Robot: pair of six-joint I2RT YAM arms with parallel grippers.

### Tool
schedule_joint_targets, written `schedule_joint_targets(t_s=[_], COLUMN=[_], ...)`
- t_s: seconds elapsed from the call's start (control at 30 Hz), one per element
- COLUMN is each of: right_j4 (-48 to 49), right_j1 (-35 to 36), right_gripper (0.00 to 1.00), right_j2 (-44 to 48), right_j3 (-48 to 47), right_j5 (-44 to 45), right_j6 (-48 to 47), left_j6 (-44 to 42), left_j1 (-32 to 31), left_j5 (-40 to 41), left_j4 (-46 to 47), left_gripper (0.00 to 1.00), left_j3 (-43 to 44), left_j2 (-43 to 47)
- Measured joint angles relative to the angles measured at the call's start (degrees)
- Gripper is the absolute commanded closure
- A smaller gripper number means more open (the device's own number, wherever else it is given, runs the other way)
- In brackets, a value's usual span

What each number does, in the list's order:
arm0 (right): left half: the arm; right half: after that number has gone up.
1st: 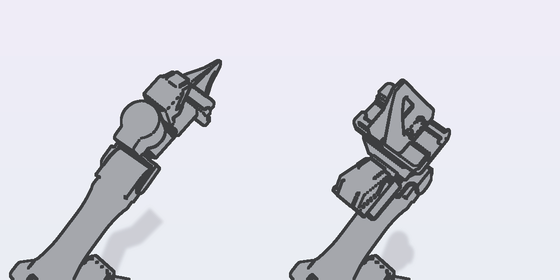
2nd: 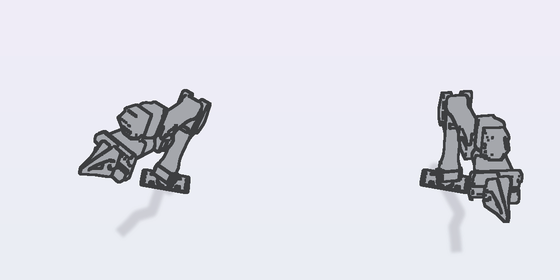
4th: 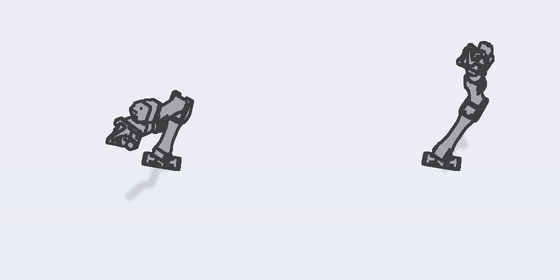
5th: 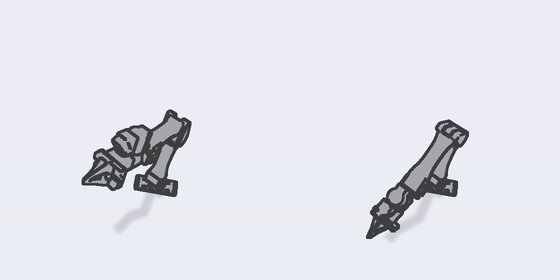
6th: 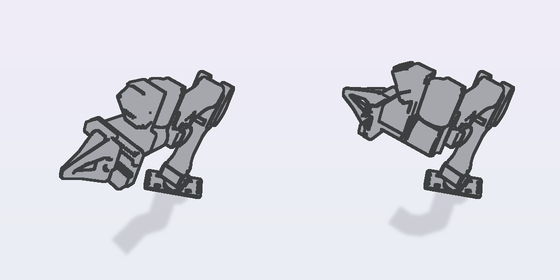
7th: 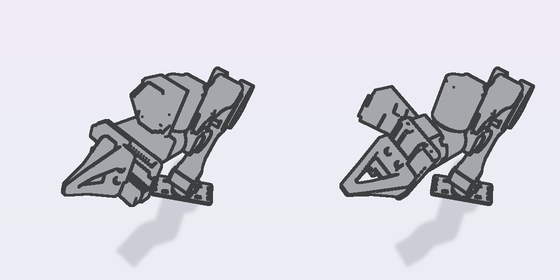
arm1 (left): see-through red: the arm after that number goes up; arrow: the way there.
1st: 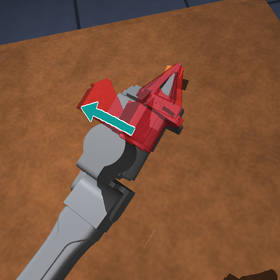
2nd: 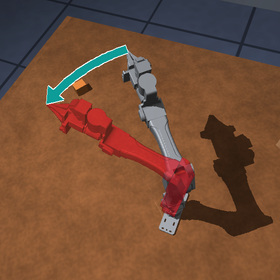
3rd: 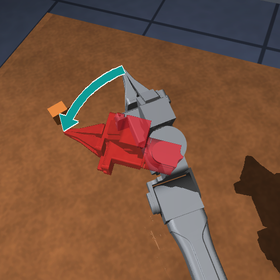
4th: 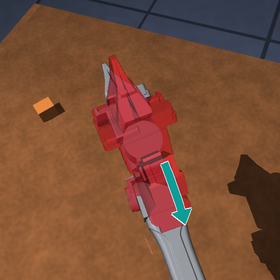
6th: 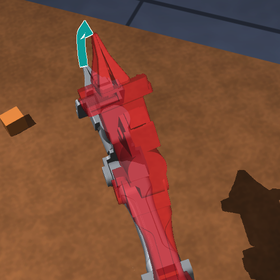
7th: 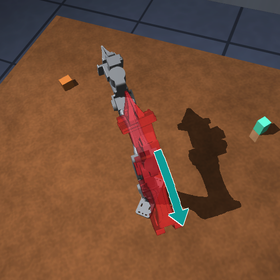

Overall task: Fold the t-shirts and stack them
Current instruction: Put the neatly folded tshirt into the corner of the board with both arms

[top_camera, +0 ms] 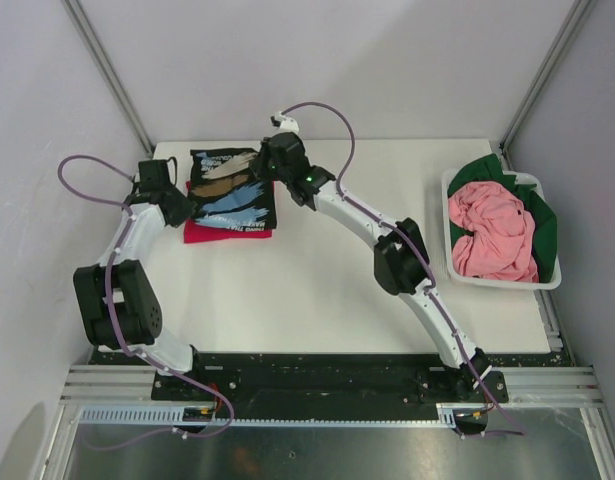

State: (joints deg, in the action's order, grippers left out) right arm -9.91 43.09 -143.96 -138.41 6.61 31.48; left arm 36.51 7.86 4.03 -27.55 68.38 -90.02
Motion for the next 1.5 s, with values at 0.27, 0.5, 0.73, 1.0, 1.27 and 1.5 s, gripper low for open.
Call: schedule_joint_targets(t_s=[0.27,0.5,0.73,1.0,1.27,1.5], right_j4=[1.31,1.77,2.10,4.68,5.49,0.92], right_j1=[0.24,0.85,0.83,0.00,-4.70,-8.02], right_gripper=[1.00,1.00,0.95,0.25,0.19,0.21], right_j2=[-1.14,-2.73,-4.31,-8.41,-7.56,-0.79], right_j3=[-0.35,-0.92,-2.12,-7.28,-3.96,6.78], right_j5=[0.00,-0.02,-0.07,-0.26,-1.92,-2.05], right_j6=[0.13,0.33,0.70,1.38,2.51,1.40], left_j6=[-0.02,-0.02,0.02,0.15,1.03,0.72], left_j1=[1.66,1.92,2.21,3.58,5.95,7.08], left_j5=[-0.26,-0.37,-0.37,-0.09,-0.11,0.42], left_j4=[0.00,0.00,0.15,2.62,3.67,4.04], left_gripper=[1.00,1.00,1.00,0.91,0.57,0.50], left_j3=[0.00,0.00,-0.02,-2.49,-4.37,-4.37], left_j2=[-0.28,-1.60,-2.69,-5.68,-10.73,-9.01])
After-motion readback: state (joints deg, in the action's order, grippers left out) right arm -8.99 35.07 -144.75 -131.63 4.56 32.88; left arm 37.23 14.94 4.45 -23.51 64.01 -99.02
